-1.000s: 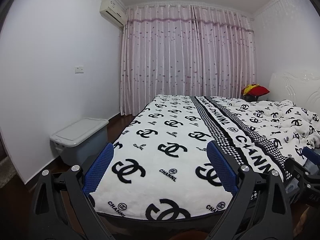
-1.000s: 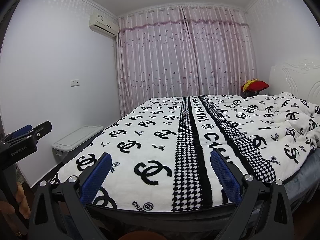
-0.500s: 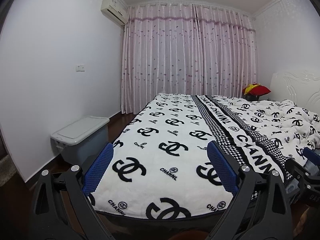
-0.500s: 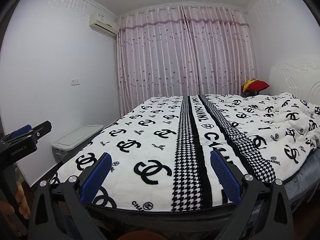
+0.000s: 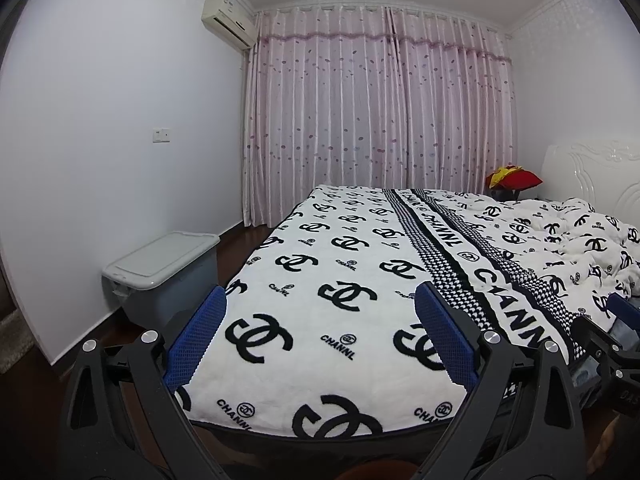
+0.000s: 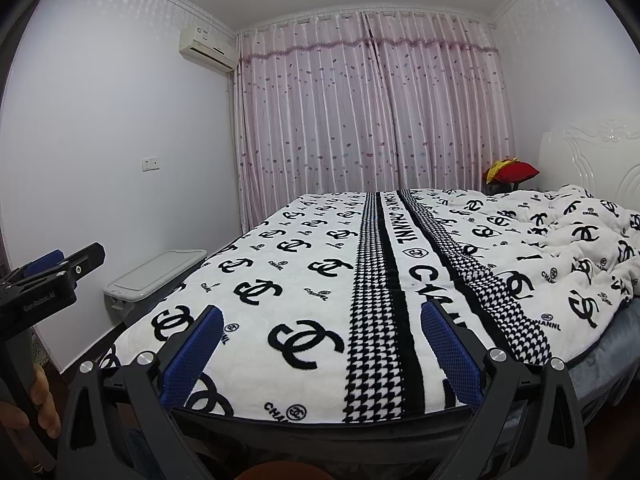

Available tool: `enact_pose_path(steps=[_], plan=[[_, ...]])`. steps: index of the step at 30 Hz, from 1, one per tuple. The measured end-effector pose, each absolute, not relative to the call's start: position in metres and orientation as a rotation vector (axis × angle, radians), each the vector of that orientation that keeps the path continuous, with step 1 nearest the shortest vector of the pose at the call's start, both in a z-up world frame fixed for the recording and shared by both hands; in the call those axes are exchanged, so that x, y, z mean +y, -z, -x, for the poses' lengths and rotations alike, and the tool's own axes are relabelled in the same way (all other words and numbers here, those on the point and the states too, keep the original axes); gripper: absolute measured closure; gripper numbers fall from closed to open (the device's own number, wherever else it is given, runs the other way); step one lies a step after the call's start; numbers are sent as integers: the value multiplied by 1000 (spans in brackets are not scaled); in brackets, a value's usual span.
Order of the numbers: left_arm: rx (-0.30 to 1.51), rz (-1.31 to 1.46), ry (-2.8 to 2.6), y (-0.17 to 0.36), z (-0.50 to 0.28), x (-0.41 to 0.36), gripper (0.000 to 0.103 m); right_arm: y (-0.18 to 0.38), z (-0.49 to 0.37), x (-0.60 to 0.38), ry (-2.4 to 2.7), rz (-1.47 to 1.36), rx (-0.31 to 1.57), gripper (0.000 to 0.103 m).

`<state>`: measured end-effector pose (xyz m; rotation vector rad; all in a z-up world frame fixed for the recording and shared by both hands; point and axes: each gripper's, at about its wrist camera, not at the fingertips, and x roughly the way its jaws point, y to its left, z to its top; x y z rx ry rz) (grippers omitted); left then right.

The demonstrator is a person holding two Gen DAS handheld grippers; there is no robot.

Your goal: Collect trash

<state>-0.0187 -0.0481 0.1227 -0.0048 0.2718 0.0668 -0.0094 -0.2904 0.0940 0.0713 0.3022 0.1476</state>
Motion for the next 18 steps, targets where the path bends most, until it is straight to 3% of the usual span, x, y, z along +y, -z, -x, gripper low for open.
enact_pose_path(steps=[18], plan=[[252,21,-53,-124,22,-44,11,-94,7,-293,-156,-64,308,6]])
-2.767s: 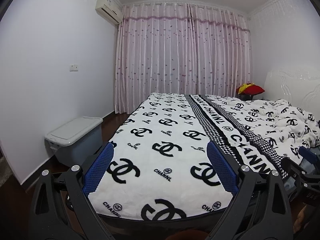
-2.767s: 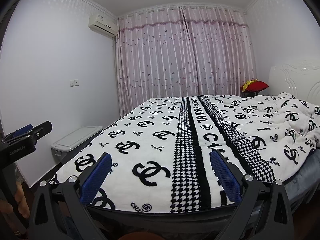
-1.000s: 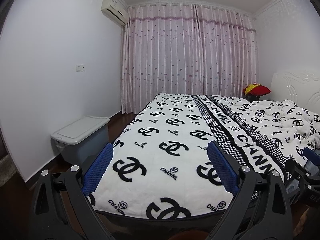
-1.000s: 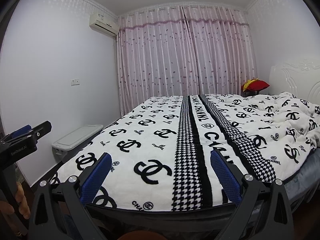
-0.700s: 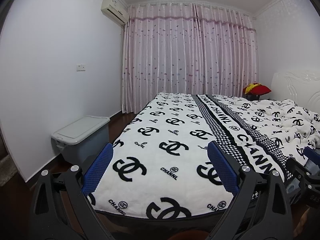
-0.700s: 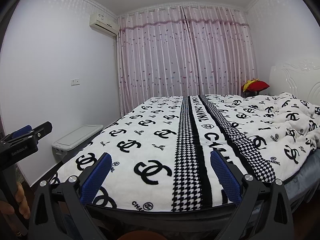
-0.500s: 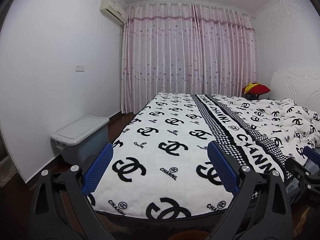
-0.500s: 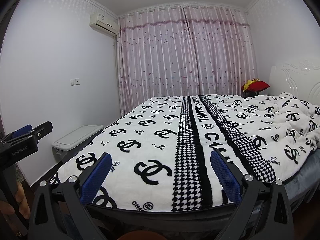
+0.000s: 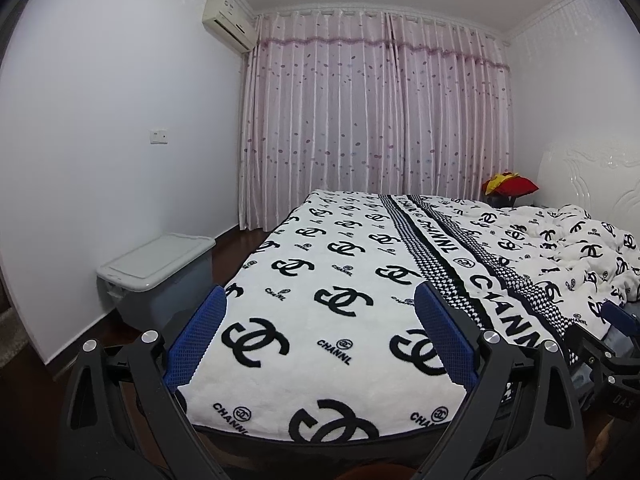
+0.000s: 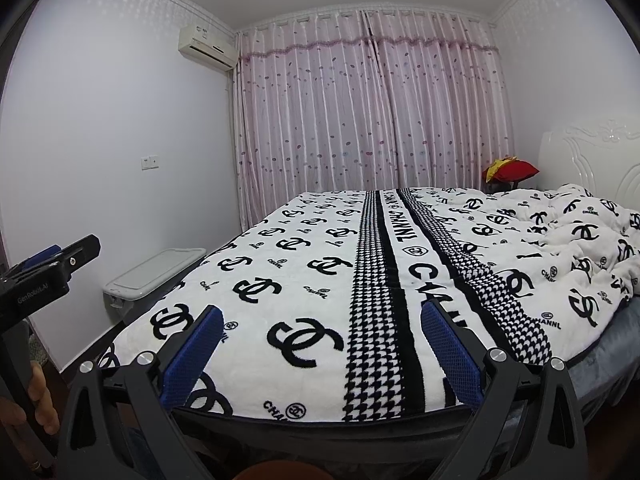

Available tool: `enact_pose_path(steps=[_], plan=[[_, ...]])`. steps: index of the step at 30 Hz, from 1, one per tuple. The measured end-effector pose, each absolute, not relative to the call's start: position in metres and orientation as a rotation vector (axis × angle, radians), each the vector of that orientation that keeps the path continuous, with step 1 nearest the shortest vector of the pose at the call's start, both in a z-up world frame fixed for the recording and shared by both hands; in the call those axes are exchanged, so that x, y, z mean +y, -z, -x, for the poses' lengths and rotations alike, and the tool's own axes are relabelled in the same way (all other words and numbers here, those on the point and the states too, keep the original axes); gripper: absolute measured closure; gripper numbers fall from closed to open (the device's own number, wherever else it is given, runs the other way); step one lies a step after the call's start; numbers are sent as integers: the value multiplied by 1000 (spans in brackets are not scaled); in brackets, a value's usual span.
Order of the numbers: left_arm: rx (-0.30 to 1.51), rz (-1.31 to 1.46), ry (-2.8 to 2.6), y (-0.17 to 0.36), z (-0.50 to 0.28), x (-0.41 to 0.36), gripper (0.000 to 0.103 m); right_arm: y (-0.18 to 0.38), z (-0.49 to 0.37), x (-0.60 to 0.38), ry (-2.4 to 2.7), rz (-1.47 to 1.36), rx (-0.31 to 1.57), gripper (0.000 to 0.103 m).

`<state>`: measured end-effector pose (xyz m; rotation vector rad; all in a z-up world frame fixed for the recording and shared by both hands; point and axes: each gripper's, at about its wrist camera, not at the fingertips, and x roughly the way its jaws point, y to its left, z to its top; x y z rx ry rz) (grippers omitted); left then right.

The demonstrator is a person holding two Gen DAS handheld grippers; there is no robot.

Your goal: Collect trash

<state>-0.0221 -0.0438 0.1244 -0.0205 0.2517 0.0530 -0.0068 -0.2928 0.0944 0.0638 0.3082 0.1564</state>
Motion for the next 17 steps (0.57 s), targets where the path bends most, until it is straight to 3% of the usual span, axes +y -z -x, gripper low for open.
enact_pose_path(steps=[17], plan=[[272,5,-56,-121,22,-46,11,-94,6,-294,-156,-66,309,6]])
